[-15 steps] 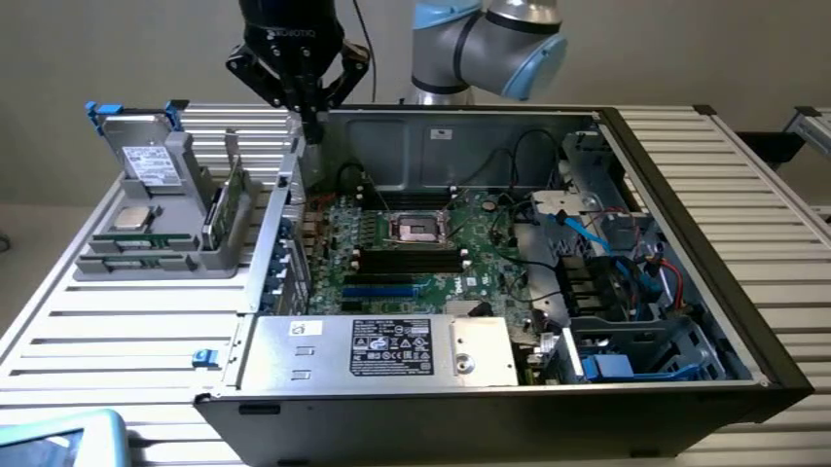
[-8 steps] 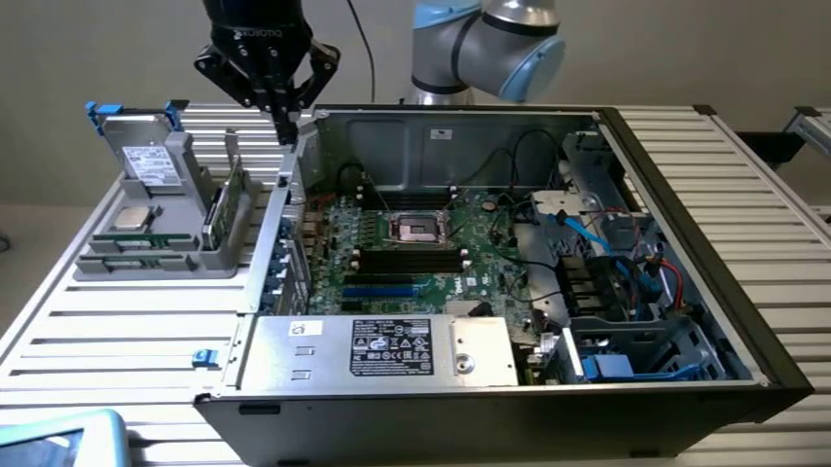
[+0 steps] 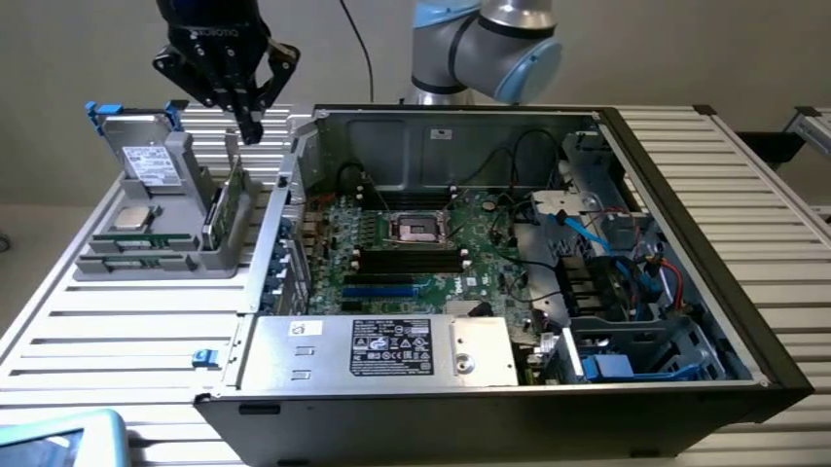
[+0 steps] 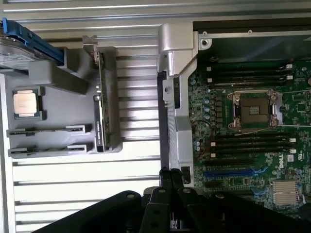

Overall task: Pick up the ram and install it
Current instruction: 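Reach for the ram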

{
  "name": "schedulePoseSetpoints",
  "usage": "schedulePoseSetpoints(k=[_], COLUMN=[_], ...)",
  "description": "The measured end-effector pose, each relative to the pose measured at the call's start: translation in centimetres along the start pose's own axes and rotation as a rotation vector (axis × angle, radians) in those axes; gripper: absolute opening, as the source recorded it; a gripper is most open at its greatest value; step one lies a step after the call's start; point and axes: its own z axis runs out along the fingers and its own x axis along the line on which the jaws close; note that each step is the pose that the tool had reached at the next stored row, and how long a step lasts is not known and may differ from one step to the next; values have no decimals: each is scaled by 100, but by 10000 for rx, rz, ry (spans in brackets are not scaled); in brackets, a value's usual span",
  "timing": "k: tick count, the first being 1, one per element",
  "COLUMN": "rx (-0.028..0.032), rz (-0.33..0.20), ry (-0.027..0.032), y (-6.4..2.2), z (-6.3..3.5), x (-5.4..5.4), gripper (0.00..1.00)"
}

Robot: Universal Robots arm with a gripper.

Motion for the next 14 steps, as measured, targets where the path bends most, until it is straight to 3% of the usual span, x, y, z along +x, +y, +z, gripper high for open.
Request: schedulePoseSetpoints(k=[14], rx=[54], rz=[-1], ry=[1], y=[46], z=[14], x=[639], gripper=[11])
